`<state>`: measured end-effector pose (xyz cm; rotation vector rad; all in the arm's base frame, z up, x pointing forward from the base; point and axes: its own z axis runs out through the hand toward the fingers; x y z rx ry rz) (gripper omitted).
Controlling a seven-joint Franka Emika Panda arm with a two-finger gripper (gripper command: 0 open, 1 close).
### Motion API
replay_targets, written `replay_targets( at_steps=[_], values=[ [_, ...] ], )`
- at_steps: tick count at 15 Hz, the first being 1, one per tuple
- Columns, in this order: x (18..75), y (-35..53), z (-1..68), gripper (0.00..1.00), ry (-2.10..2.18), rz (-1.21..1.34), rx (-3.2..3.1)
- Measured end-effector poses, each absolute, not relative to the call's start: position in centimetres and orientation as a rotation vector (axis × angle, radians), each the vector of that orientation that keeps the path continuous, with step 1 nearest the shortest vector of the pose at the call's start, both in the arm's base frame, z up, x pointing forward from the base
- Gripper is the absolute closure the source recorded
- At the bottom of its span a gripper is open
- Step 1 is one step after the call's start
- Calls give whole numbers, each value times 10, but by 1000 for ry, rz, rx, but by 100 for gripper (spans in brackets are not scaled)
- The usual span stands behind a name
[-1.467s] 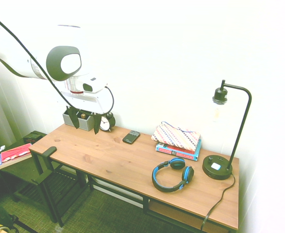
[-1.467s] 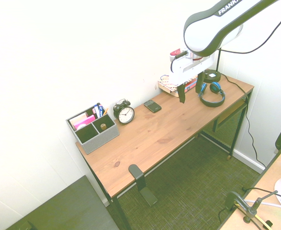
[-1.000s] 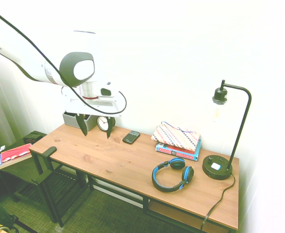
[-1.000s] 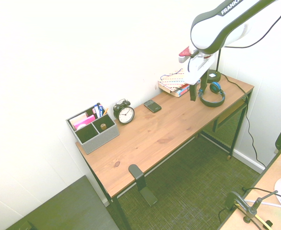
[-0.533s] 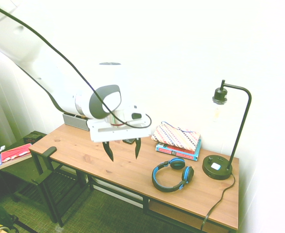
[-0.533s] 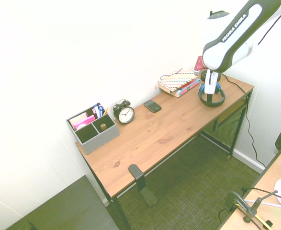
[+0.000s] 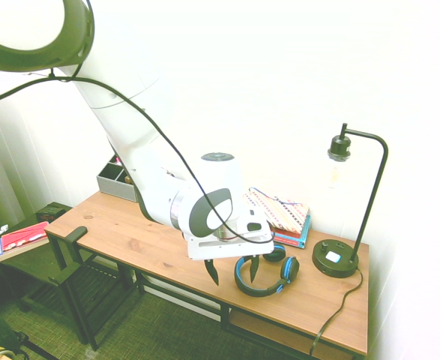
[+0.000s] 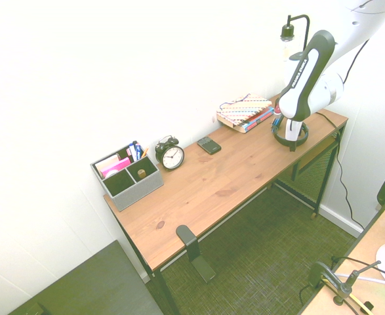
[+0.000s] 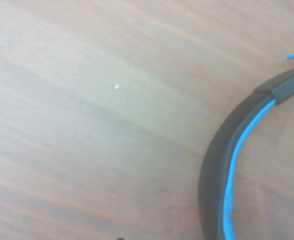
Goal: Hang the headphone
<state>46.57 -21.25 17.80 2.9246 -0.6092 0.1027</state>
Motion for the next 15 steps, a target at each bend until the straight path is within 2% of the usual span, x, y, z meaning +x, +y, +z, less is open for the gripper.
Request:
replay_targets(
  at_steps=[6,15],
  values=[
    [498,-216,176,100,-678,51,2927],
    [495,-225,167,100,-734,-7,2921]
  ],
)
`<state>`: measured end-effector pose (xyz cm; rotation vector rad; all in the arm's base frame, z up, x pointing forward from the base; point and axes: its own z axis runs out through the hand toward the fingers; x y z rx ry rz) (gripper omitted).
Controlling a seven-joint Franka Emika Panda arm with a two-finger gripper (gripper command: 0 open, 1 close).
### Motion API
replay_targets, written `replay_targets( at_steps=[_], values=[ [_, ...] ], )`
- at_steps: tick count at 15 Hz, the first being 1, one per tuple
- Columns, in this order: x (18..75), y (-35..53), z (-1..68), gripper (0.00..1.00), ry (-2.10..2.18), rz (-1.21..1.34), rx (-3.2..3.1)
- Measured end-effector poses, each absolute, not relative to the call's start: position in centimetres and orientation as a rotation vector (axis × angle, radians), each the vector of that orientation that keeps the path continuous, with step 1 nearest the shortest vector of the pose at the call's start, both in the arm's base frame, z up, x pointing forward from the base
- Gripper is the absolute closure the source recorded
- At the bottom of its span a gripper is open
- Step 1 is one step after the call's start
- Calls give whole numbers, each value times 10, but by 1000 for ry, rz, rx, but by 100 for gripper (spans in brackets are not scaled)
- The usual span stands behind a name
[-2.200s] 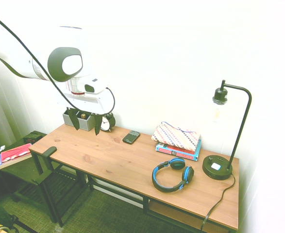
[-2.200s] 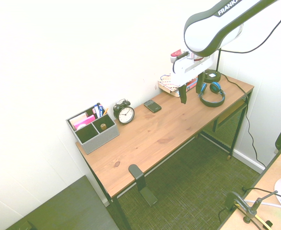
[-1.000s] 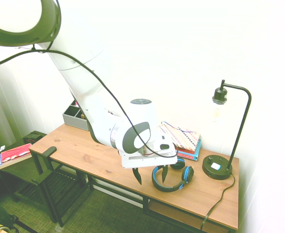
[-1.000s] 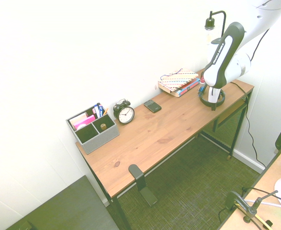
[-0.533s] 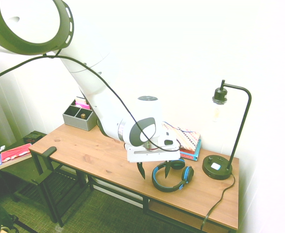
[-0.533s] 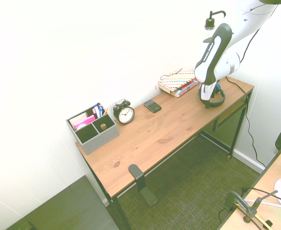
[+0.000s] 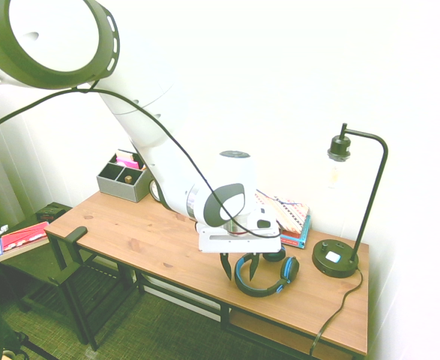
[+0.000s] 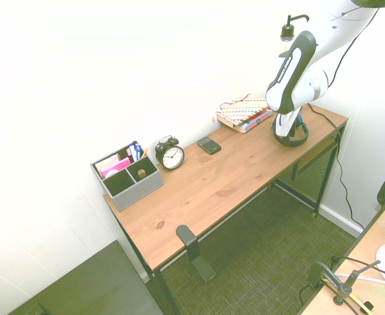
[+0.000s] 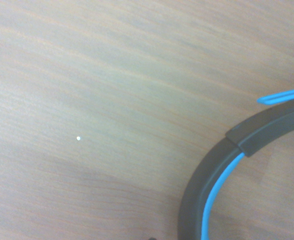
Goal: Hang the headphone
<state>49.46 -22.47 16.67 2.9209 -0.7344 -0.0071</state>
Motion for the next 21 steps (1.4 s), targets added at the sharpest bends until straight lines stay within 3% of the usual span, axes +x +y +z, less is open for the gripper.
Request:
replay_targets(
  at_steps=[9,13,17,21],
  values=[
    [503,-229,174,100,-830,32,2922],
    [503,-219,234,100,-947,53,2926],
    [484,-154,324,100,-1290,-141,2834],
    [444,-15,387,100,-1371,-261,2751]
  ],
)
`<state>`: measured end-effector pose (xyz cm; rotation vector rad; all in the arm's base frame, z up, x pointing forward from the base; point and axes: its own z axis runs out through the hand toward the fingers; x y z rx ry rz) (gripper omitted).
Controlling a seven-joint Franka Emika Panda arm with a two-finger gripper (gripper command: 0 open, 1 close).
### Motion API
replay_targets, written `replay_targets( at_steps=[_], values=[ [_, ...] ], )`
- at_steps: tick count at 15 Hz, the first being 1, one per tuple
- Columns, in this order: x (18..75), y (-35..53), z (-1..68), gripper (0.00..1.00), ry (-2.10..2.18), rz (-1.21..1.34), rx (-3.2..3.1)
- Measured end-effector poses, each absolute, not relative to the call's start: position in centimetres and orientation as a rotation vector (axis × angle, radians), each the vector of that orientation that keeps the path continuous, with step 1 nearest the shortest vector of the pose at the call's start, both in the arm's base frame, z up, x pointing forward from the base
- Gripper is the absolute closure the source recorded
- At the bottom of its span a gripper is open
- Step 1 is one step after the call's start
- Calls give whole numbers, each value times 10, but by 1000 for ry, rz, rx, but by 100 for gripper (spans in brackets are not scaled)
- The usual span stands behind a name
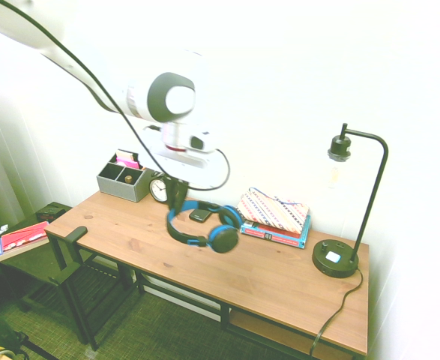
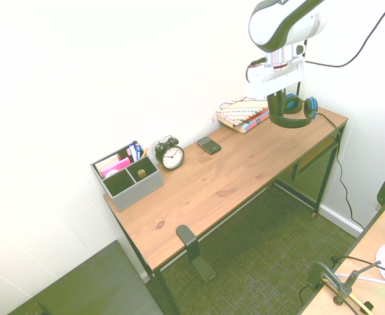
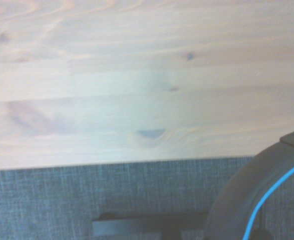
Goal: Hang the headphone
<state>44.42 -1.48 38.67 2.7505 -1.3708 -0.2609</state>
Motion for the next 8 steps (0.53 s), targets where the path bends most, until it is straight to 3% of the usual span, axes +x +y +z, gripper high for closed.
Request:
replay_targets(
  at_steps=[4,8],
  values=[
    [383,154,380,100,-1298,-137,2764],
    [352,232,313,100,-1412,-28,2768]
  ],
)
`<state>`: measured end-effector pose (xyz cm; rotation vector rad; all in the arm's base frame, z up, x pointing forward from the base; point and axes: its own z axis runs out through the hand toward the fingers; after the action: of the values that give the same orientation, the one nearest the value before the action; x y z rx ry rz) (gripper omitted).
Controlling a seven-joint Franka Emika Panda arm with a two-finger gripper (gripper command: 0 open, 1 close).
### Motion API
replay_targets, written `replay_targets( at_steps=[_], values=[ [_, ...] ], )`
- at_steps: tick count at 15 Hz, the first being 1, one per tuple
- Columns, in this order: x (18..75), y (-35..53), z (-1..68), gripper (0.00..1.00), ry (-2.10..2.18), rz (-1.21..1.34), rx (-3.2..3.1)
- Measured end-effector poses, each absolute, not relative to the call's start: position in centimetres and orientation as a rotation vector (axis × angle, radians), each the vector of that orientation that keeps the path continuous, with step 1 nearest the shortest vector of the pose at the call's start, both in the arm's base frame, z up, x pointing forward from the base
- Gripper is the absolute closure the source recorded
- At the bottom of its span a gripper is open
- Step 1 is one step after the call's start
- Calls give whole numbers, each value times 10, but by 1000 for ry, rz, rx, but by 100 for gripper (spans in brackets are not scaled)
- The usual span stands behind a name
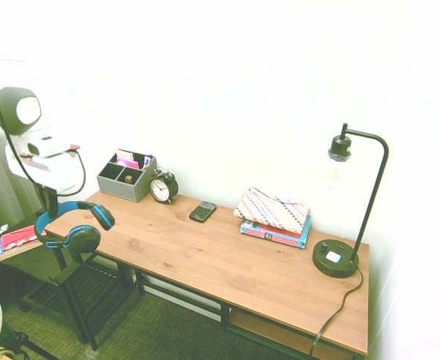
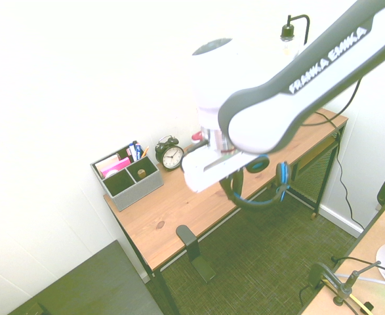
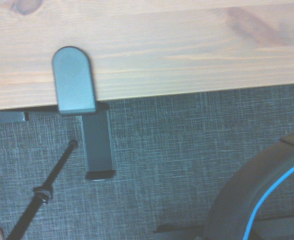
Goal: Hang the headphone
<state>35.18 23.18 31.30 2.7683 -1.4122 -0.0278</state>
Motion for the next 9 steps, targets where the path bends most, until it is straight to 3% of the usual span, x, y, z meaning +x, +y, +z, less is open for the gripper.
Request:
replay_targets(
  at_steps=[9],
  values=[
    [343,323,142,100,-1694,-61,2717]
  ],
)
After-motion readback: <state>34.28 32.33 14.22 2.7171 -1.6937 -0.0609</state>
